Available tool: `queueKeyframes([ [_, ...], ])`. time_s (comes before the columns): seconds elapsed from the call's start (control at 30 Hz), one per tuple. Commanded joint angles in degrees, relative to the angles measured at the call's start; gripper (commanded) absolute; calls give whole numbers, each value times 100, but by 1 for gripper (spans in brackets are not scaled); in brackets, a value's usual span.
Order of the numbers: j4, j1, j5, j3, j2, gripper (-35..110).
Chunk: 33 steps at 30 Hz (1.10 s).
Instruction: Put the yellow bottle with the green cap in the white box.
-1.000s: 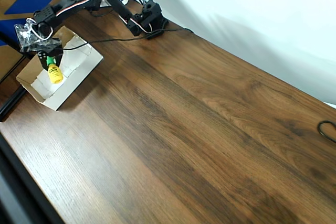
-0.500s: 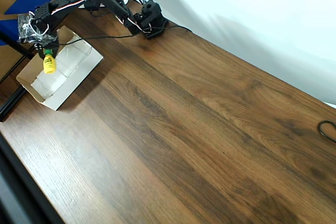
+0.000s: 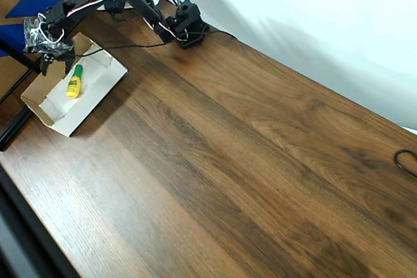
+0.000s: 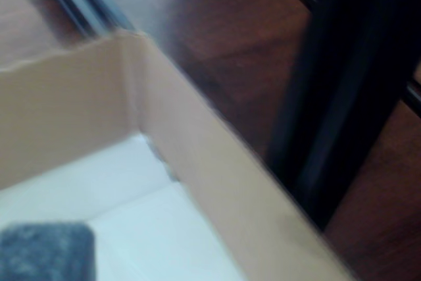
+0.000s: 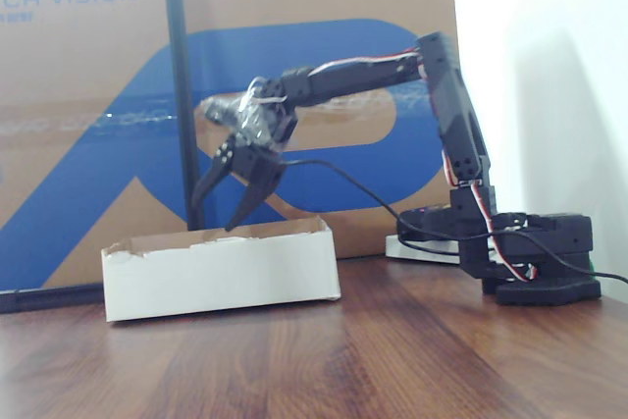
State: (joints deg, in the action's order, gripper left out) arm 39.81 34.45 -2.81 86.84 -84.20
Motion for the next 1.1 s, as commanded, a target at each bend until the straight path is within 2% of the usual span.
queueKeyframes([
  [0.0,-105,-264,-53,413,-1081,23],
  [0.3,-202,-1301,-105,2584,-3586,0],
  [0.53,0,-2197,-299,4175,-5520,0],
  [0.73,176,-2619,-308,4781,-6460,0],
  [1.07,510,-3111,-765,6829,-8868,0],
])
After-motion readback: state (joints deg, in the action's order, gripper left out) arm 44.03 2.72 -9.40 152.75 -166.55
